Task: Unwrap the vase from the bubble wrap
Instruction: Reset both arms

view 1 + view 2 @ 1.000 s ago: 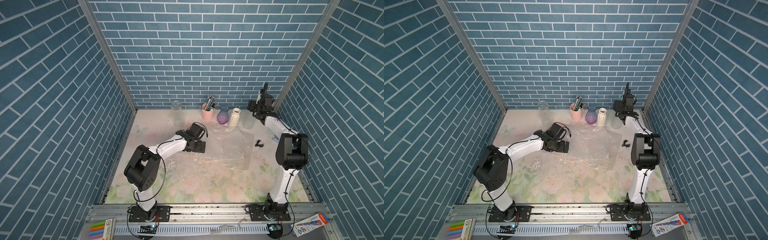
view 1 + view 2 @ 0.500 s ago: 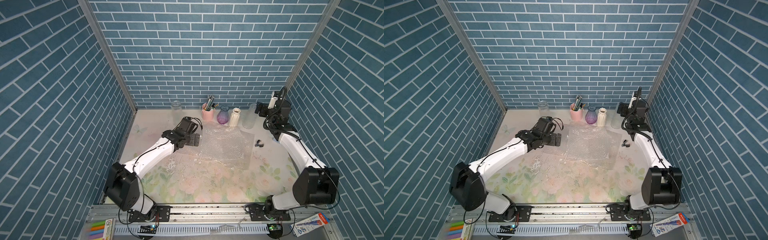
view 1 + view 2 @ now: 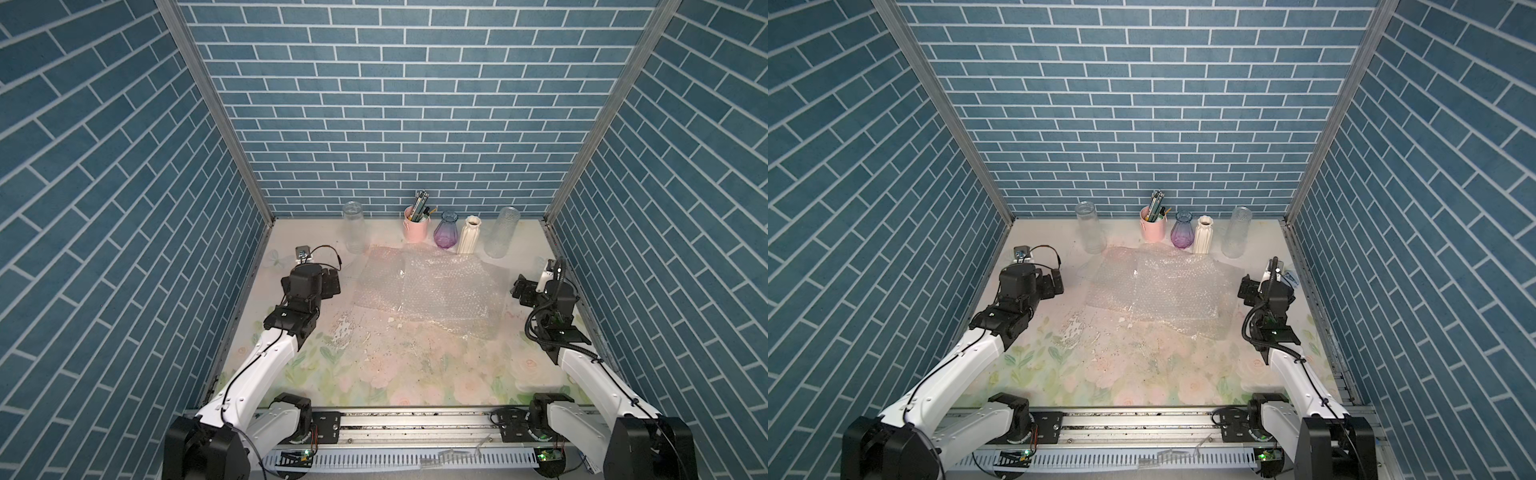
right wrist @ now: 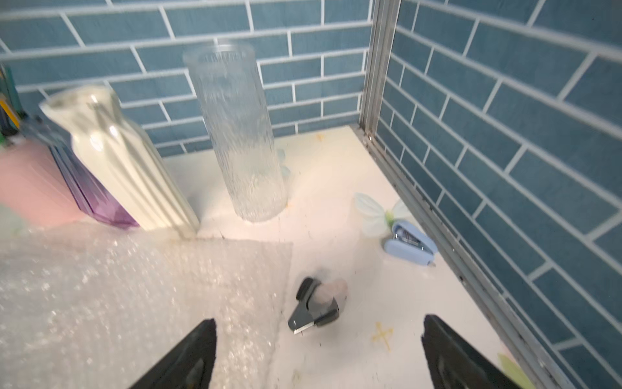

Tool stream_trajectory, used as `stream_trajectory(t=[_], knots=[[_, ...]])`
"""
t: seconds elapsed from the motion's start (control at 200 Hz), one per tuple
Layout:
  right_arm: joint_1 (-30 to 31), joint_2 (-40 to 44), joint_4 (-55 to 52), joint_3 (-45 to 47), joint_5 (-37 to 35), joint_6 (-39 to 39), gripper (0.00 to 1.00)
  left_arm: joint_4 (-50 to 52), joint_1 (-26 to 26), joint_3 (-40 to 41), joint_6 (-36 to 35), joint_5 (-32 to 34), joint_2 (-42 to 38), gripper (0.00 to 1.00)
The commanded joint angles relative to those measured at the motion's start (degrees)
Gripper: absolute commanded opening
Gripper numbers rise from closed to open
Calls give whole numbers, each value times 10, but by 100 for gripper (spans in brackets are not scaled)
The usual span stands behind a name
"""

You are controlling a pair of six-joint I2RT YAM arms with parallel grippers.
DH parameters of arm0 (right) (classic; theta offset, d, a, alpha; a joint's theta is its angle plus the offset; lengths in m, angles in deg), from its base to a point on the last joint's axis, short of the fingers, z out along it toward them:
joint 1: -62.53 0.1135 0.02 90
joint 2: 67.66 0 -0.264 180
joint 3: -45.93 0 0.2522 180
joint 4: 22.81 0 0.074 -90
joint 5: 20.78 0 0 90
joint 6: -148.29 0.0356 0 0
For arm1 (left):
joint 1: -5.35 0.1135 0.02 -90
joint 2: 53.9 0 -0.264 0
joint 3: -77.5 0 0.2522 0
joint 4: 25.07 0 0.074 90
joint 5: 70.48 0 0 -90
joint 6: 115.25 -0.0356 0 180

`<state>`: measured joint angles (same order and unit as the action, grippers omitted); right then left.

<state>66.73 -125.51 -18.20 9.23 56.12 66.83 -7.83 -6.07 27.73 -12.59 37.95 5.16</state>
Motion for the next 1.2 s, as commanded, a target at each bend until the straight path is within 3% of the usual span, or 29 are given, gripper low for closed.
stream_trajectory(t=[0.0, 0.17, 0.295, 0.435, 0.525, 0.66, 0.78, 0.835, 0.885, 0.925, 0.97, 1.02, 1.195], knots=[[1, -32, 103, 22, 4, -45, 95, -126, 44, 58, 4, 7, 15, 99], [1, -129, 179, 23, 10, -64, 95, -165, 117, 48, 10, -74, 101, 100], [1, -209, 227, 7, 9, -83, 96, -260, 150, 74, -32, -103, 144, 100], [-10, -255, 264, -2, 13, -89, 96, -329, 191, 92, -31, -149, 202, 99], [-23, -268, 270, -3, 34, -79, 96, -442, 191, 127, -56, -172, 219, 100], [-42, -302, 332, 17, 75, -72, 96, -458, 186, 137, -78, -198, 216, 100], [-42, -302, 337, 19, 70, -67, 95, -493, 130, 145, -130, -163, 234, 100], [-44, -305, 327, 12, 60, -61, 94, -588, 94, 160, -176, -147, 292, 100], [-49, -305, 317, 6, 64, -57, 94, -476, 81, 124, -178, -126, 271, 100], [-52, -306, 311, 4, 69, -53, 98, -530, 90, 134, -170, -134, 288, 100], [-57, -305, 310, 4, 73, -49, 98, -486, 91, 125, -166, -128, 276, 100], [-59, -306, 309, 3, 74, -48, 99, -524, 91, 134, -166, -127, 285, 99], [-59, -303, 314, 7, 73, -51, 99, -508, 90, 132, -165, -127, 278, 100]])
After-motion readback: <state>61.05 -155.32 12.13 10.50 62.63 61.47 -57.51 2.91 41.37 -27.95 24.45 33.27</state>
